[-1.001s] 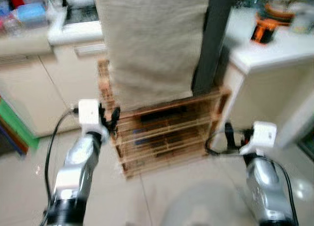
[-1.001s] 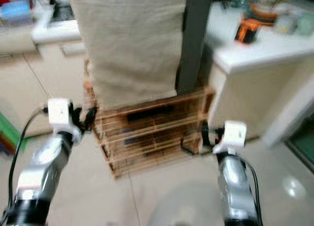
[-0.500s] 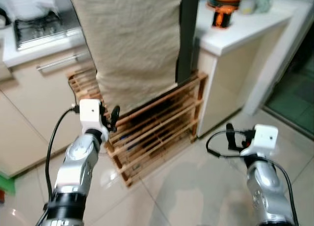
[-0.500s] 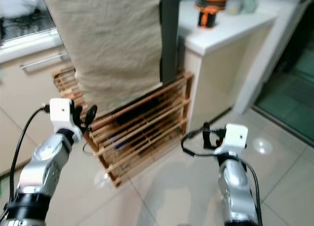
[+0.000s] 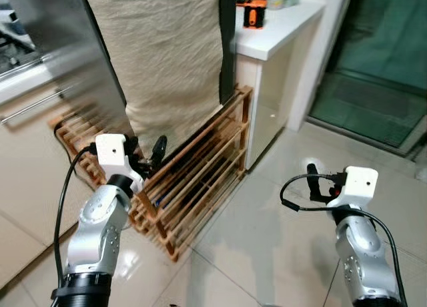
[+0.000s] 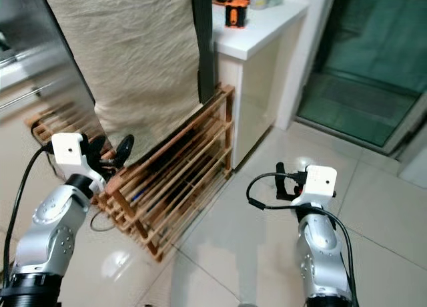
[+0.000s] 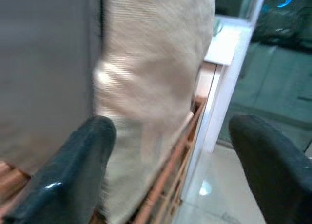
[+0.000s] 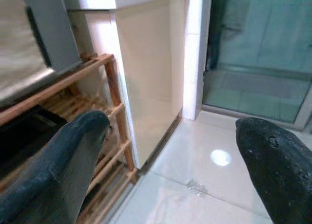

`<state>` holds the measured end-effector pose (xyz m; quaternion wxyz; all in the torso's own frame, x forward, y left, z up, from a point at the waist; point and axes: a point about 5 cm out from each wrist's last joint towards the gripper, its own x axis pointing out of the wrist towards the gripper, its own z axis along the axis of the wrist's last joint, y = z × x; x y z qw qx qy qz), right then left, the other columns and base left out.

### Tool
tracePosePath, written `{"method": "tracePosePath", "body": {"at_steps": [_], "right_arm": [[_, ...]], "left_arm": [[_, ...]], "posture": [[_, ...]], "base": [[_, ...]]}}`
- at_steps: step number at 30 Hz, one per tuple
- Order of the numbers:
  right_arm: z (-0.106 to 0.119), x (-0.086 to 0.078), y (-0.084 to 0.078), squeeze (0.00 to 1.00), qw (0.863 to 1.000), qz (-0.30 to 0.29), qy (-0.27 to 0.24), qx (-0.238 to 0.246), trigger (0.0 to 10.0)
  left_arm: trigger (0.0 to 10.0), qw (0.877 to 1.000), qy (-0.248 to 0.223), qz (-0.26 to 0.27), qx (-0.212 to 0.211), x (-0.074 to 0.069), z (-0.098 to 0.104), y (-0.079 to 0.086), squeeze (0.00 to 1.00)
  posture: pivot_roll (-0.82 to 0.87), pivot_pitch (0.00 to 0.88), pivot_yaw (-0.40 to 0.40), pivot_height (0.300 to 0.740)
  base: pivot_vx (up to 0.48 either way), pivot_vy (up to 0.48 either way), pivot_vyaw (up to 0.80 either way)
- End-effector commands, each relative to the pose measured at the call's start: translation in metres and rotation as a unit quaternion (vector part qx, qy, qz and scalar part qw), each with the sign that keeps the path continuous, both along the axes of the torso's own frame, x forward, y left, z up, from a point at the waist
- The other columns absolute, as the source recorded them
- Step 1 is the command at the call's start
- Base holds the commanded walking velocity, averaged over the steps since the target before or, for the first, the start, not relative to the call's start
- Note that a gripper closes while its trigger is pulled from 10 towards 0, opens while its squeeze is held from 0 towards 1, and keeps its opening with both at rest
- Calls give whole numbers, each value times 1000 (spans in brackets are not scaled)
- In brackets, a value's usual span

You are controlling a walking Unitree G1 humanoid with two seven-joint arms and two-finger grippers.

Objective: Restocking fridge

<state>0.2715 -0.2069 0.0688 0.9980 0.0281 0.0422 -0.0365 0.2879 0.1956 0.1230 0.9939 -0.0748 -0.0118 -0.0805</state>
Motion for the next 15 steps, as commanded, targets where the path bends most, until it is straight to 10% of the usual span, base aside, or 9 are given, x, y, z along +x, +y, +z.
{"method": "tracePosePath", "body": {"at_steps": [1, 3, 4, 5, 6, 15], "right_arm": [[0, 2, 9, 0, 1000, 23, -6, 0, 10000], [3, 2, 10, 0, 1000, 27, -16, 4, 10000], [5, 3, 11, 0, 999, 28, -19, 3, 10000], [6, 4, 11, 0, 999, 29, -20, 2, 10000], [10, 6, 11, 0, 999, 28, -27, -1, 10000], [44, 28, 8, 0, 996, 11, -87, -5, 10000]], "left_arm": [[10000, 1000, -15, 4, 7, 0, 6, 6, 1000], [10000, 999, -26, -5, 34, 1, 9, 2, 1000], [10000, 999, -28, -15, 32, 2, 11, -3, 796], [10000, 999, -28, -21, 29, 4, 12, -6, 796], [10000, 999, -25, -20, 38, 6, 12, -9, 0], [10000, 999, -41, -9, 31, 39, 31, -29, 0]], "posture": [[-98, 0, 72, 740], [-97, 0, 71, 740], [-95, 0, 71, 740], [-97, 0, 71, 740], [-97, 0, 71, 740], [-115, 0, 73, 740]], "base": [[0, 480, -775], [0, 480, -613], [0, 0, 0], [0, 0, 0], [0, 0, 0], [0, 0, 0]]}}
